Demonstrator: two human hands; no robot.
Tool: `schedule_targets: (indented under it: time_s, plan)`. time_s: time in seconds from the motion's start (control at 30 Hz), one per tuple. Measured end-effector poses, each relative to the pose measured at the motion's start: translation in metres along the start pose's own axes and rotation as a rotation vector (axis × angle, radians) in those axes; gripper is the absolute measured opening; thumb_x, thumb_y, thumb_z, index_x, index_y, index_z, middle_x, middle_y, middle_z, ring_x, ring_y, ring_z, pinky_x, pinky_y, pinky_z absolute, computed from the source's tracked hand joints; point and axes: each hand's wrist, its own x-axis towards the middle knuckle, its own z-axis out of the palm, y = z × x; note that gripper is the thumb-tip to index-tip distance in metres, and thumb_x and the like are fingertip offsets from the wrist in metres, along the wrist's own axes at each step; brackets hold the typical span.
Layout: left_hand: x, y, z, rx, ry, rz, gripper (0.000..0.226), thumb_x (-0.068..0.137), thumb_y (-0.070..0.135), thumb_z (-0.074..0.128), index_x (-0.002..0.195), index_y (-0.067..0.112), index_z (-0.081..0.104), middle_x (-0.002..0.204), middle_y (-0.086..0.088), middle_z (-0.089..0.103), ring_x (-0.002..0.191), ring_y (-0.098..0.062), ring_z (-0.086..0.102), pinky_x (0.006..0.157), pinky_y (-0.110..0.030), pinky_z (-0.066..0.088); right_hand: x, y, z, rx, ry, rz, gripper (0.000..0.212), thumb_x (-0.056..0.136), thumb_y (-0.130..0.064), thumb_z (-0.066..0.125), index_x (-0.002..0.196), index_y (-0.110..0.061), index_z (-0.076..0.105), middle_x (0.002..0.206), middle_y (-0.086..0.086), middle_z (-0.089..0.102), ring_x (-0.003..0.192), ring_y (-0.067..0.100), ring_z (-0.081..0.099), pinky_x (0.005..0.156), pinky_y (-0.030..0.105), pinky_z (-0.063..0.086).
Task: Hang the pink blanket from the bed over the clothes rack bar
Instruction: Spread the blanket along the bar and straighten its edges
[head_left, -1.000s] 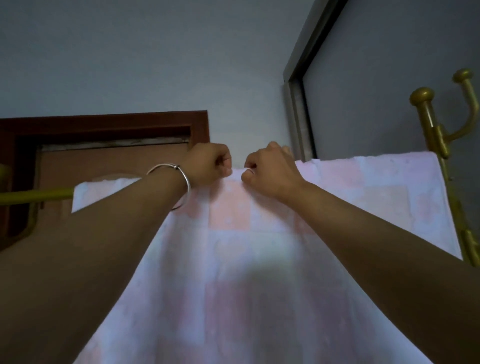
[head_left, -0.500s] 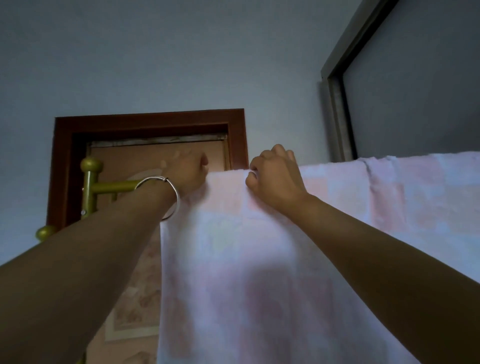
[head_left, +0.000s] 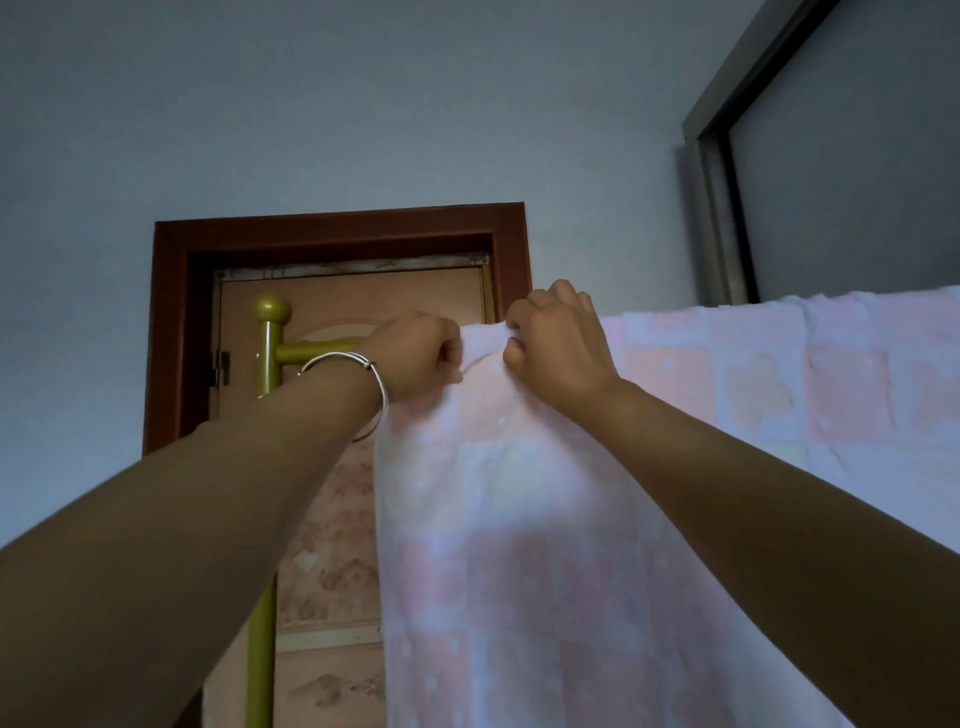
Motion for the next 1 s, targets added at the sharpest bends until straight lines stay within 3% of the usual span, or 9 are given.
schedule_targets:
  time_s: [0.07,0.13,0.23,0.37,0.6,0.73,0.9,1.0]
  plan:
    - [-0.002,0.0,-0.002,-0.059,0.075,-0.008,0.011,0.083,0.016,0.063,0.09,0.008,0.066,0.095,-0.012,0.069,0.092,-0.03,0.06,0.074,-0.028,0.043,0.0,-0.001,0.0,-0.008,-0.001,-0.004,0.025,0.083,-0.01,0.047,0.1,-0.006,0.064,0.104,0.011,0.065,0.102,0.027,0.047,0.084,0.034,0.037]
    - [0.0,-0.003,-0.003,-0.055,0.2,-0.047,0.018,0.085,0.013,0.058,0.103,0.009,0.061,0.107,-0.013,0.064,0.103,-0.031,0.056,0.085,-0.035,0.044,0.0,0.0,-0.001,-0.01,-0.001,0.004,0.026,0.083,-0.009,0.047,0.102,-0.006,0.064,0.103,0.012,0.065,0.101,0.027,0.048,0.084,0.033,0.039]
    - [0.006,-0.01,-0.003,0.069,0.155,-0.142,0.026,0.085,0.013,0.059,0.11,0.01,0.056,0.122,-0.012,0.057,0.116,-0.032,0.047,0.096,-0.039,0.038,0.0,0.003,0.001,-0.02,0.003,0.002,0.026,0.083,-0.006,0.047,0.103,-0.005,0.064,0.103,0.012,0.064,0.1,0.027,0.048,0.083,0.033,0.04]
    - [0.011,-0.014,-0.007,0.036,0.116,-0.154,0.017,0.083,0.005,0.059,0.099,0.005,0.062,0.111,-0.018,0.065,0.105,-0.035,0.056,0.092,-0.04,0.045,-0.001,0.004,0.003,-0.032,0.019,0.006,0.026,0.083,-0.004,0.047,0.103,-0.005,0.064,0.103,0.012,0.064,0.098,0.026,0.049,0.083,0.035,0.043]
    - [-0.004,-0.033,-0.005,0.353,0.101,-0.345,0.026,0.085,0.004,0.049,0.111,0.005,0.055,0.116,-0.02,0.061,0.108,-0.039,0.057,0.088,-0.044,0.046,-0.004,0.008,-0.001,-0.083,0.021,0.033,0.029,0.085,-0.002,0.045,0.108,-0.005,0.062,0.108,0.014,0.063,0.103,0.03,0.048,0.085,0.037,0.039]
    - [-0.003,-0.027,-0.001,0.281,0.139,-0.274,0.034,0.082,0.004,0.049,0.114,0.013,0.05,0.125,-0.015,0.052,0.118,-0.034,0.046,0.099,-0.045,0.034,-0.004,0.007,-0.005,-0.118,0.009,0.023,0.028,0.084,-0.001,0.044,0.107,-0.003,0.061,0.107,0.015,0.062,0.103,0.032,0.048,0.084,0.037,0.039]
    - [-0.005,-0.035,-0.003,0.361,0.145,-0.313,0.027,0.081,0.003,0.048,0.106,0.01,0.054,0.116,-0.015,0.058,0.108,-0.035,0.054,0.096,-0.043,0.036,-0.001,0.005,-0.006,-0.145,-0.015,-0.018,0.029,0.08,0.011,0.042,0.101,0.0,0.059,0.103,0.018,0.061,0.096,0.031,0.049,0.075,0.036,0.04]
    - [-0.01,-0.029,0.007,0.341,0.235,-0.265,0.035,0.076,0.0,0.053,0.109,0.01,0.051,0.119,-0.015,0.053,0.112,-0.035,0.047,0.092,-0.044,0.036,-0.008,0.006,-0.003,-0.159,-0.002,-0.035,0.029,0.081,0.009,0.042,0.104,-0.001,0.057,0.106,0.018,0.059,0.098,0.031,0.048,0.077,0.036,0.04]
